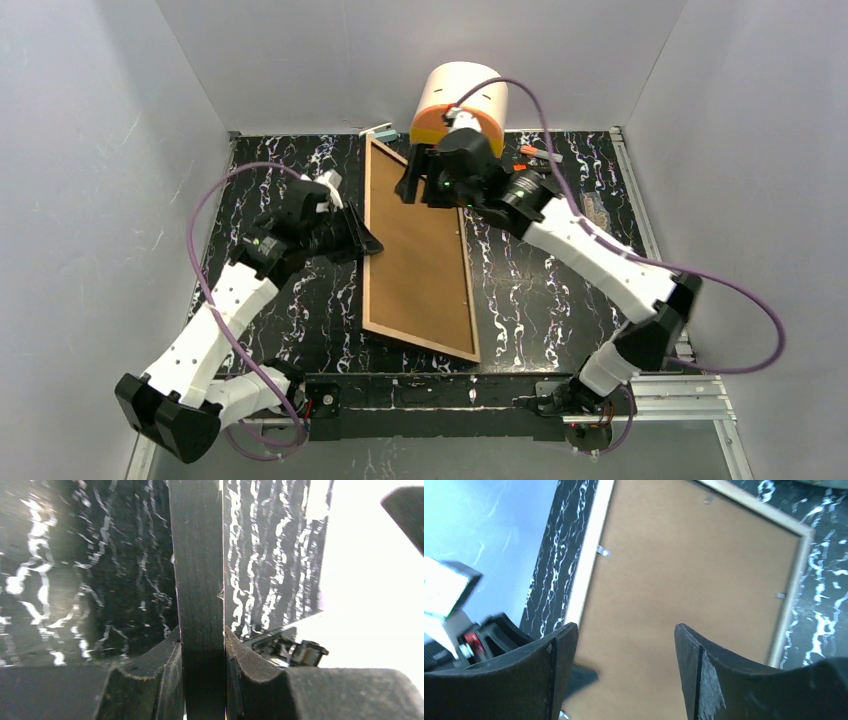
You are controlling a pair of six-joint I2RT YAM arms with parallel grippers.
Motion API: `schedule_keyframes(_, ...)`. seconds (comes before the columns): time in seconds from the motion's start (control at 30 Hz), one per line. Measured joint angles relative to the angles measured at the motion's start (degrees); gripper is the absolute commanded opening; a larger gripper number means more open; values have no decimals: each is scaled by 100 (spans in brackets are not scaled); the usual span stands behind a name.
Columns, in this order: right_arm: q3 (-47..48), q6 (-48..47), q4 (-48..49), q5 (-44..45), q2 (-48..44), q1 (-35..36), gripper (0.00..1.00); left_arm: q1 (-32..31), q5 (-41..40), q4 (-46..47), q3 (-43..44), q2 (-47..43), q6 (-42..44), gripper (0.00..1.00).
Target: Put the photo into the frame
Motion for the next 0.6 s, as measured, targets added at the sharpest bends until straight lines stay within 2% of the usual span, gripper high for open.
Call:
schedule_keyframes(0.23,-1099,-83,378,339,-1364,-81,80,0,-1147,-1668,1987,837,1241,0)
schedule_keyframes(0.4,-1377,-81,352,361,-1567,-111,80,0,-1751,-2262,2981,1362,1919,0)
schedule_keyframes(0.6,-1587,-37,149,236,-1565,-155,81,0,-2330,-2586,3768,1886,2603,0)
